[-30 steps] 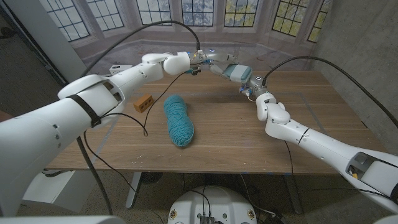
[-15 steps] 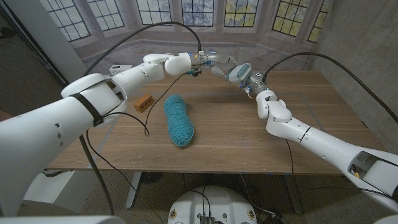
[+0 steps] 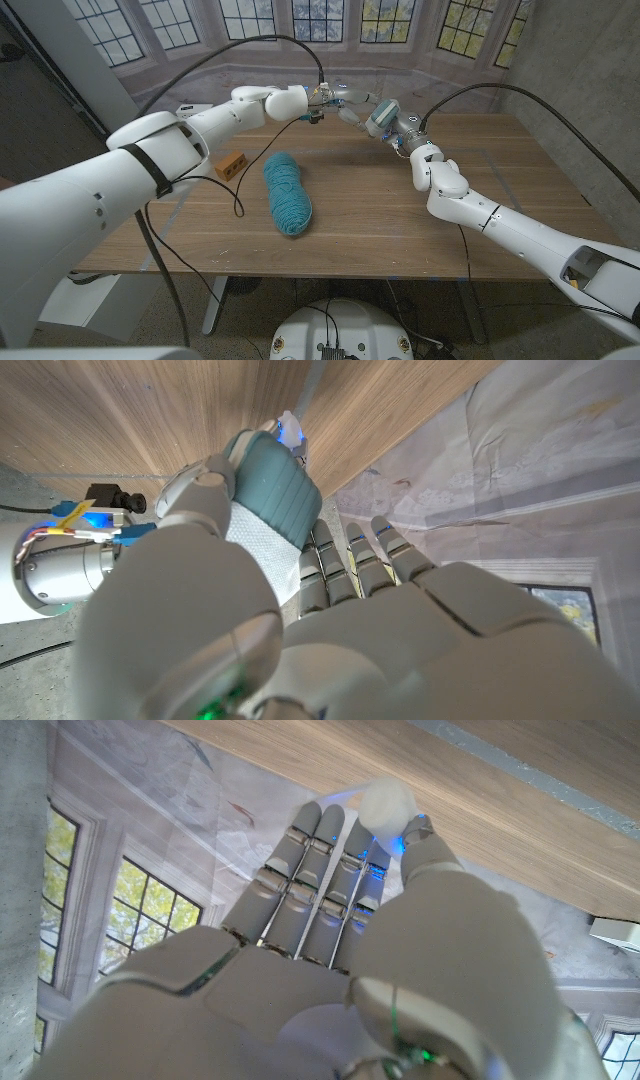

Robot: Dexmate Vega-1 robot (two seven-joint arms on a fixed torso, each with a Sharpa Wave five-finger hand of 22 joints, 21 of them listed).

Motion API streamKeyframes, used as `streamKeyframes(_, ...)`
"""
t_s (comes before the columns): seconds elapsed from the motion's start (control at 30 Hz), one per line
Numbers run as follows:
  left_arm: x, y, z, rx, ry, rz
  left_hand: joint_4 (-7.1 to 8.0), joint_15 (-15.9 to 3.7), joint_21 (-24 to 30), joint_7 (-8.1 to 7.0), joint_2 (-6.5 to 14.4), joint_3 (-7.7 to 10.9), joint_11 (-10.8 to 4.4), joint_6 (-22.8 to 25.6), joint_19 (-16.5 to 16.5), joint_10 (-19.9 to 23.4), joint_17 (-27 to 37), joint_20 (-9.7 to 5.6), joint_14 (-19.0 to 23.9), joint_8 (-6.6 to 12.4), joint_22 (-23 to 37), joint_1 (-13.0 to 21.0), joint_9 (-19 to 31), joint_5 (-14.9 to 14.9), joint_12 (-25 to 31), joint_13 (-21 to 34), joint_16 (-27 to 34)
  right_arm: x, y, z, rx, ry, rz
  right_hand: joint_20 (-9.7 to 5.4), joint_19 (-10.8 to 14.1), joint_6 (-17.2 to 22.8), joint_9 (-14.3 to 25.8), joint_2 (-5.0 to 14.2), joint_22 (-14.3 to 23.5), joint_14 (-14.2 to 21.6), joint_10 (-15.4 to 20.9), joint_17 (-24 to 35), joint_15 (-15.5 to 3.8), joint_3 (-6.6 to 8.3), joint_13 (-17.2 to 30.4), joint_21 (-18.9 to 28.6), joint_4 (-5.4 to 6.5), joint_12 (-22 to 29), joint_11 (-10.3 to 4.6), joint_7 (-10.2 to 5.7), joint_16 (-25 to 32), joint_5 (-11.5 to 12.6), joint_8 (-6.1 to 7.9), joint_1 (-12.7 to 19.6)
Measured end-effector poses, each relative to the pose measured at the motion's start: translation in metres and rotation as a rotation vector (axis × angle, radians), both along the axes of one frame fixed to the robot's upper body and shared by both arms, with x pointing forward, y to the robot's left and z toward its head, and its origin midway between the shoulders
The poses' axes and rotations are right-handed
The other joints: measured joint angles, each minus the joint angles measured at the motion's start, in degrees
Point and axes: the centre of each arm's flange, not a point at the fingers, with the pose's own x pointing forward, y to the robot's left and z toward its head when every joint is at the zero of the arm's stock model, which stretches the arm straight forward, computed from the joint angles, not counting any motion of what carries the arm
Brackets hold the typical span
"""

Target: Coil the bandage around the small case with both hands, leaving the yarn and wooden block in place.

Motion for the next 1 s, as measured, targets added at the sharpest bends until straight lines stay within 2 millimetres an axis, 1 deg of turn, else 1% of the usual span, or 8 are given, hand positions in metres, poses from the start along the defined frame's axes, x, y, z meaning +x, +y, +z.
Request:
streamKeyframes(0.03,0.0,0.0,0.0,-0.001,0.0,-0.002,0.0,0.0,0.0,0.0,-0.1,0.0,0.0,0.0,0.0,0.0,0.0,0.0,0.0,0.37,0.0,-0.1,0.0,0.0,0.0,0.0,0.0,0.0,0.0,0.0,-0.001,0.0,0.001,0.0,0.0,0.0,0.0,0.0,0.0,0.0,0.0,0.0,0.0,0.0,0.0,0.0,0.0,0.0,0.0,0.0,0.0,0.0,0.0,0.0)
streamKeyframes(0.07,0.0,0.0,0.0,0.001,0.002,-0.001,0.0,0.0,0.0,0.0,-0.1,0.0,0.0,0.0,0.0,0.0,0.0,0.0,0.0,1.21,0.0,-0.1,0.0,0.0,0.0,0.0,0.0,0.0,0.001,0.0,-0.002,-0.001,0.001,0.0,0.0,0.0,0.0,0.0,0.0,0.0,0.0,0.0,-0.03,0.0,0.0,0.0,0.0,0.0,0.0,0.0,0.0,0.0,0.0,0.0)
streamKeyframes(0.2,0.001,0.001,0.0,0.004,0.004,0.003,0.0,0.0,0.0,0.02,-0.3,0.0,0.0,0.0,0.0,0.0,0.0,0.0,0.0,1.71,0.0,-0.3,0.0,0.0,0.0,0.0,0.0,0.0,0.002,0.0,-0.009,-0.005,0.006,0.0,0.0,0.0,0.0,0.0,0.0,0.0,0.0,0.0,-0.04,0.0,0.0,0.0,0.0,0.0,0.0,0.0,-0.2,0.0,0.0,0.0)
streamKeyframes(0.37,0.002,0.002,0.0,0.008,0.005,0.006,0.0,0.0,0.0,0.03,-0.3,0.0,0.0,0.0,0.0,0.0,0.0,0.0,0.0,1.71,0.0,-0.3,0.0,0.0,0.0,0.0,0.0,0.0,0.004,0.0,-0.019,-0.008,0.014,0.0,0.0,0.0,0.0,0.0,0.0,0.0,0.0,0.0,-0.04,0.0,0.0,0.0,0.0,0.0,0.0,0.0,-0.2,0.0,0.0,0.0)
streamKeyframes(0.4,0.0,0.001,0.001,0.004,0.009,-0.006,0.0,0.0,0.0,0.03,-0.2,0.0,0.0,0.0,0.0,0.0,0.0,0.0,0.0,1.71,0.0,-0.3,0.0,0.0,0.0,0.0,0.0,0.006,-0.001,-0.001,-0.019,-0.004,0.0,0.0,0.0,0.0,0.0,0.0,0.0,0.0,0.0,0.0,-0.04,0.0,0.0,0.0,0.0,0.0,0.0,0.0,-0.2,0.0,0.0,0.0)
streamKeyframes(0.73,0.0,0.001,0.001,0.022,0.017,-0.005,0.0,0.0,0.0,0.03,-0.1,0.0,0.0,0.0,0.0,0.0,0.0,0.0,0.0,1.71,0.0,-0.4,0.0,0.0,0.0,0.0,0.0,0.013,-0.007,0.002,-0.031,-0.018,-0.01,0.0,0.0,0.0,0.0,0.0,0.0,0.0,0.0,0.3,-0.04,0.0,0.0,0.0,0.0,0.0,0.0,0.0,-0.2,0.0,0.0,0.0)
streamKeyframes(0.8,-0.001,0.001,0.0,0.027,0.02,-0.004,0.0,0.0,0.0,0.04,-0.1,0.0,0.0,0.0,0.0,0.0,0.0,0.0,0.0,1.71,0.0,-0.4,0.0,0.0,0.0,0.0,0.0,0.015,-0.009,0.002,-0.035,-0.021,-0.013,0.0,0.0,0.0,0.0,0.0,0.0,0.0,0.0,0.3,-0.04,0.0,0.0,0.0,0.0,0.0,0.01,0.0,-0.2,0.0,0.27,0.0)
streamKeyframes(1.0,-0.002,0.001,0.0,0.045,0.026,-0.002,-0.17,0.0,0.0,0.03,-0.1,0.17,0.0,0.0,0.0,0.0,0.0,0.0,0.0,1.71,0.0,-0.4,0.0,0.0,0.0,0.0,0.0,0.018,-0.012,0.002,-0.044,-0.023,-0.021,0.0,0.0,0.2,0.0,0.0,0.0,0.1,0.0,0.3,0.05,0.0,0.0,0.0,0.0,0.0,0.0,-0.21,-0.2,0.0,0.28,0.0)
